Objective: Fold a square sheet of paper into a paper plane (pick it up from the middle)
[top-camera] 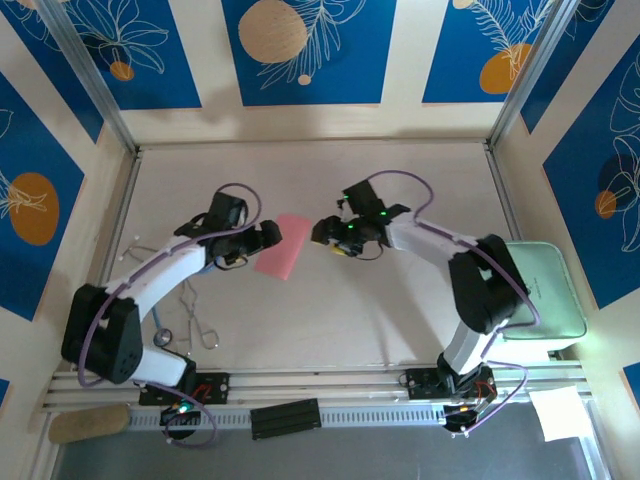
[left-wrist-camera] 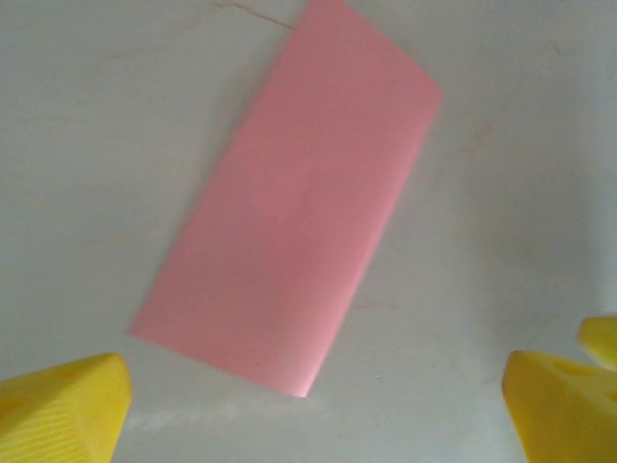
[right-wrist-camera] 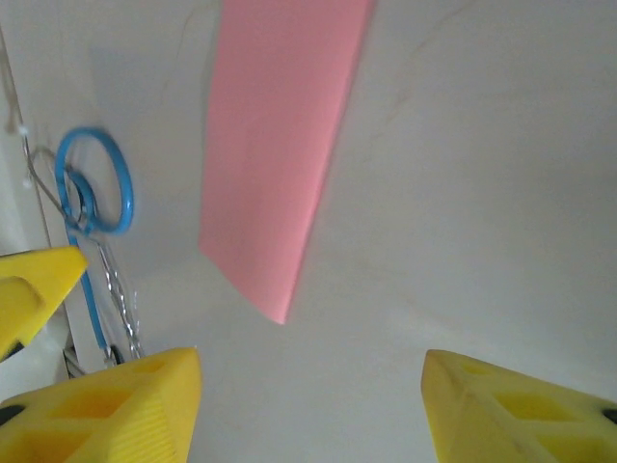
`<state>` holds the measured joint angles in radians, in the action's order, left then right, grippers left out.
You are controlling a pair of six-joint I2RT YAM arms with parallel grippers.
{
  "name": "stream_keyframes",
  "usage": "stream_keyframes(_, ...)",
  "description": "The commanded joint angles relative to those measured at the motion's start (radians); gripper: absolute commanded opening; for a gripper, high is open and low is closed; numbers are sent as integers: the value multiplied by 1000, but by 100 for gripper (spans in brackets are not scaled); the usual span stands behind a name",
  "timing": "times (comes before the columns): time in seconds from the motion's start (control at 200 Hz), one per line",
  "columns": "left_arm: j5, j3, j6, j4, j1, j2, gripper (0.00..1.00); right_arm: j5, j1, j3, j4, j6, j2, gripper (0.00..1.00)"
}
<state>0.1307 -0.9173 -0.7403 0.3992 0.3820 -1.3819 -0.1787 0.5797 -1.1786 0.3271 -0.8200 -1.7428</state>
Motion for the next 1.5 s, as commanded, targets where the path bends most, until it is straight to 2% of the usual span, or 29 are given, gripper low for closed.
stream_keyframes(0.0,-62,56,-28,-5,-47,93,99,-39,68,-91,16,-10,-92,61)
stream_keyframes(0.225,-127,103,-44,41,-102,197,99,-69,145,-286,71,-10,-314,59)
stream_keyframes(0.375,-120,122,-59,32,-111,212,99,-76,164,-391,136,10,-434,56)
stream_keyframes(0.495,-104,123,-62,26,-114,203,99,-66,167,-401,174,33,-470,56)
stream_keyframes(0.65,-80,117,-53,18,-116,184,99,-22,146,-346,235,117,-446,56)
stream_keyframes(0.925,-20,110,-29,-1,-115,144,99,51,42,-163,329,399,-302,56)
stream_keyframes(1.106,60,111,-24,-41,-113,113,99,-7,6,-76,285,560,-151,56)
stream_keyframes(1.186,116,113,-27,-73,-112,92,99,-10,-14,-60,233,513,-88,56)
stream_keyframes(1.316,220,116,-45,-138,-96,47,100,6,-31,-26,122,261,-40,55)
stream_keyframes(1.401,253,120,-63,-181,-74,19,100,59,-13,-22,80,105,-54,53)
stream_keyframes(1.496,269,118,-75,-204,-52,-13,98,133,0,-65,91,0,-106,53)
